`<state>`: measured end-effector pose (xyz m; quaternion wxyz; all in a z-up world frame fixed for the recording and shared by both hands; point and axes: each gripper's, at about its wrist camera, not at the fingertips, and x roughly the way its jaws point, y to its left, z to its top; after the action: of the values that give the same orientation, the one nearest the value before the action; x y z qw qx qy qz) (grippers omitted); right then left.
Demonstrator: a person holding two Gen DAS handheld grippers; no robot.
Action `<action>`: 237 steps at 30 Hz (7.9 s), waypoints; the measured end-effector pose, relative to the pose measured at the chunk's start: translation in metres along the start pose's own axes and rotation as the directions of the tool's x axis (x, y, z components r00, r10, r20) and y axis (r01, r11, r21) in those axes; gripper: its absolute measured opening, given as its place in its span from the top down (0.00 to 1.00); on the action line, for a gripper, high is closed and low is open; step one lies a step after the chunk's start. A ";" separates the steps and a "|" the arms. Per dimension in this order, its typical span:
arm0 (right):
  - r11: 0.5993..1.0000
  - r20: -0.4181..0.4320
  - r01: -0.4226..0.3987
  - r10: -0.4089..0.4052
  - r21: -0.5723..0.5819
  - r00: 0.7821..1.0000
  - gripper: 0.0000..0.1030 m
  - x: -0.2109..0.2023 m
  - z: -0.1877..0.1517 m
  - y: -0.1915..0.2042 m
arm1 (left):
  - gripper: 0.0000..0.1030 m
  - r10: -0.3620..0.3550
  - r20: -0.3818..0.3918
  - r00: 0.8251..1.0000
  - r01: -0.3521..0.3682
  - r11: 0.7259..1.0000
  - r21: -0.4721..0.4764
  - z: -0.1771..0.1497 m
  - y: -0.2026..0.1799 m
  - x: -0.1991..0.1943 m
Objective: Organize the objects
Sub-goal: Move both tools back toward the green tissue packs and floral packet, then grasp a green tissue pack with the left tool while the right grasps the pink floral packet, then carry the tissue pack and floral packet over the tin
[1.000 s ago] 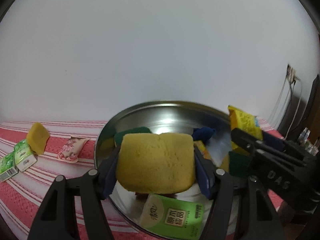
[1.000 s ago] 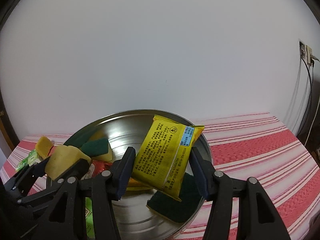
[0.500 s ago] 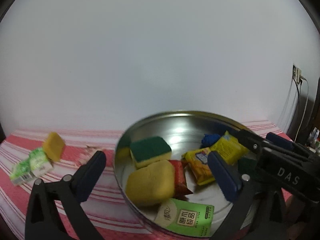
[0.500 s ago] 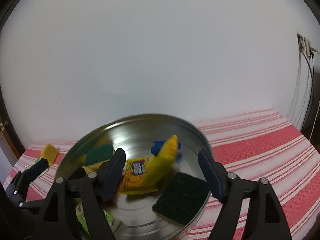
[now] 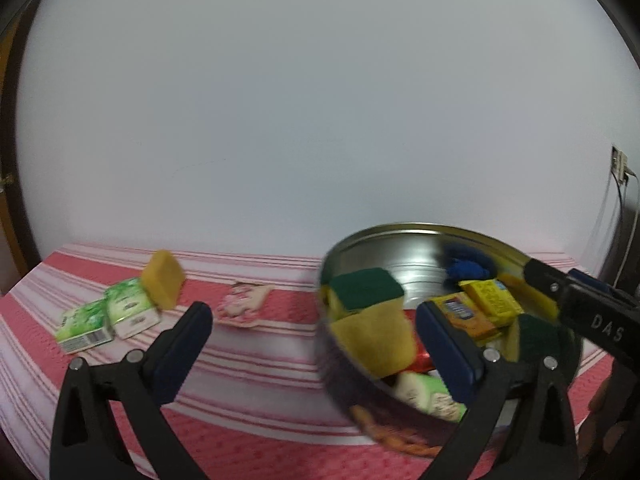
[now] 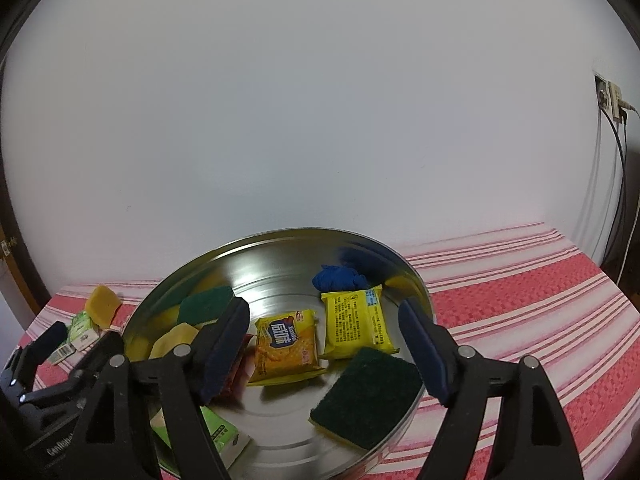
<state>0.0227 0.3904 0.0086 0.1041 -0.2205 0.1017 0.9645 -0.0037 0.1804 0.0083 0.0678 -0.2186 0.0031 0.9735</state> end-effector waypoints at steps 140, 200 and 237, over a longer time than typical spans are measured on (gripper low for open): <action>0.970 -0.300 -0.242 0.233 0.006 0.925 0.48 0.119 -0.036 0.260 | 0.25 0.046 -0.267 0.963 -0.109 0.967 -0.230 -0.011 0.268 0.063; 0.980 0.046 -0.078 0.088 -0.182 0.995 0.48 -0.044 -0.050 0.140 | 0.25 0.058 0.017 0.998 -0.056 0.992 -0.112 -0.021 0.144 -0.034; 0.988 0.120 0.133 -0.122 -0.085 0.985 0.48 -0.024 -0.011 0.026 | 0.25 -0.157 0.064 0.986 0.157 0.988 0.002 0.020 0.011 -0.025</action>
<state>0.0419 0.3591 0.0137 0.1608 -0.1755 0.0364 0.9706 0.0090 0.1670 0.0368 0.1439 -0.1871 -0.0179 0.9716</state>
